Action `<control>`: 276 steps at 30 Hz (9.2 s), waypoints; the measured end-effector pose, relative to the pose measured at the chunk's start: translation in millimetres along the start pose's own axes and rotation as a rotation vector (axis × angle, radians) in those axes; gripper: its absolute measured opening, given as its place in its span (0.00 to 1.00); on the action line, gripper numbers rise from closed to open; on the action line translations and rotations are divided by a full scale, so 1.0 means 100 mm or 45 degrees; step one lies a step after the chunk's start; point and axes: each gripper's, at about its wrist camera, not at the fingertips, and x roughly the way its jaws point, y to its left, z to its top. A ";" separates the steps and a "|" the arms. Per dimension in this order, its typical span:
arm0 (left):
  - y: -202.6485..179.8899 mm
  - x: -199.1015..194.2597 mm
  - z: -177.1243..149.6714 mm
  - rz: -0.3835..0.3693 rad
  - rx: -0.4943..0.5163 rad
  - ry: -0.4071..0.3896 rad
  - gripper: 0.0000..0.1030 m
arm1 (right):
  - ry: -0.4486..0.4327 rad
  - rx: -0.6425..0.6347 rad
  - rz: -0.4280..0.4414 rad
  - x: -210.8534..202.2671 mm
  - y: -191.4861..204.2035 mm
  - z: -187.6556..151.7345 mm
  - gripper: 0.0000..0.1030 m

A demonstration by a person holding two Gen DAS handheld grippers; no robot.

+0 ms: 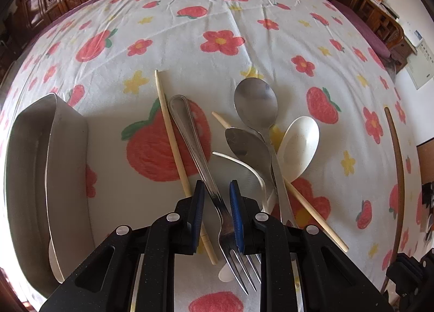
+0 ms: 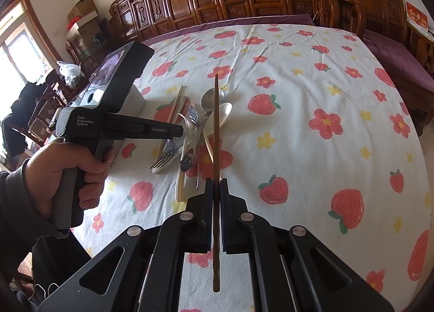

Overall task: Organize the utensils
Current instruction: 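Grasp a metal fork by its handle with the left tool, then place the metal fork in the tray with the left tool while the right tool holds the chopstick, then lower the wooden chopstick into the metal tray and open the right tool, then move the right tool back over the utensil pile, then close the right tool on a metal spoon handle in the pile, then grasp a wooden chopstick with the left tool while the right tool holds the metal spoon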

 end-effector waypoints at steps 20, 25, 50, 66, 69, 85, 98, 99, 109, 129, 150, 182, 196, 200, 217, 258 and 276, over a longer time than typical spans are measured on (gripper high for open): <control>0.18 -0.33 -0.13 -0.019 0.005 -0.113 0.06 | 0.020 -0.024 -0.007 0.05 0.06 -0.04 0.06; 0.21 -0.49 -0.23 -0.024 0.044 -0.165 0.06 | 0.023 -0.035 -0.008 0.06 0.08 -0.04 0.06; 0.86 -1.24 -0.64 -0.096 0.048 -0.336 0.06 | 0.000 -0.148 0.021 0.01 0.51 -0.03 0.06; 1.67 -1.11 -0.68 -0.052 -0.091 -0.325 0.06 | -0.012 -0.206 0.121 0.26 1.31 0.32 0.06; 1.77 -1.03 -0.68 -0.049 -0.106 -0.310 0.06 | -0.004 -0.226 0.137 0.35 1.49 0.39 0.06; 2.01 -0.78 -0.66 -0.100 -0.138 -0.263 0.06 | 0.060 -0.263 0.144 0.69 1.94 0.52 0.06; 2.18 -1.27 -0.85 -0.089 -0.124 -0.416 0.24 | 0.041 -0.244 0.167 0.86 2.21 0.74 0.06; 2.20 -1.32 -0.88 -0.080 -0.122 -0.432 0.27 | 0.042 -0.238 0.169 0.89 2.22 0.75 0.06; 2.39 -1.62 -1.09 0.035 -0.079 -0.548 0.58 | 0.057 -0.109 0.187 1.19 2.28 0.87 0.06; 2.56 -1.80 -1.38 0.077 -0.144 -0.630 0.83 | 0.113 -0.079 0.198 1.56 2.40 0.98 0.07; 2.04 -1.79 -1.27 0.038 -0.026 -0.635 0.83 | -0.019 -0.230 0.132 0.64 1.94 0.66 0.09; 0.87 -1.38 -1.01 -0.117 0.159 -0.534 0.83 | 0.067 -0.089 -0.107 0.69 0.49 0.35 0.19; 0.86 -1.32 -1.03 -0.135 0.147 -0.511 0.83 | 0.221 -0.052 -0.131 1.24 0.46 0.60 0.16; 0.86 -1.30 -1.03 -0.140 0.142 -0.506 0.83 | 0.227 -0.007 -0.120 1.24 0.43 0.57 0.16; 0.80 -1.26 -1.02 -0.137 0.153 -0.486 0.83 | 0.192 0.091 -0.072 1.09 0.36 0.56 0.09; 0.42 -0.12 -0.19 -0.056 0.083 -0.196 0.34 | 0.021 -0.008 -0.087 0.42 0.26 0.17 0.02; 0.50 -0.22 -0.29 -0.078 0.069 -0.198 0.04 | 0.010 -0.012 -0.109 0.39 0.32 0.15 0.02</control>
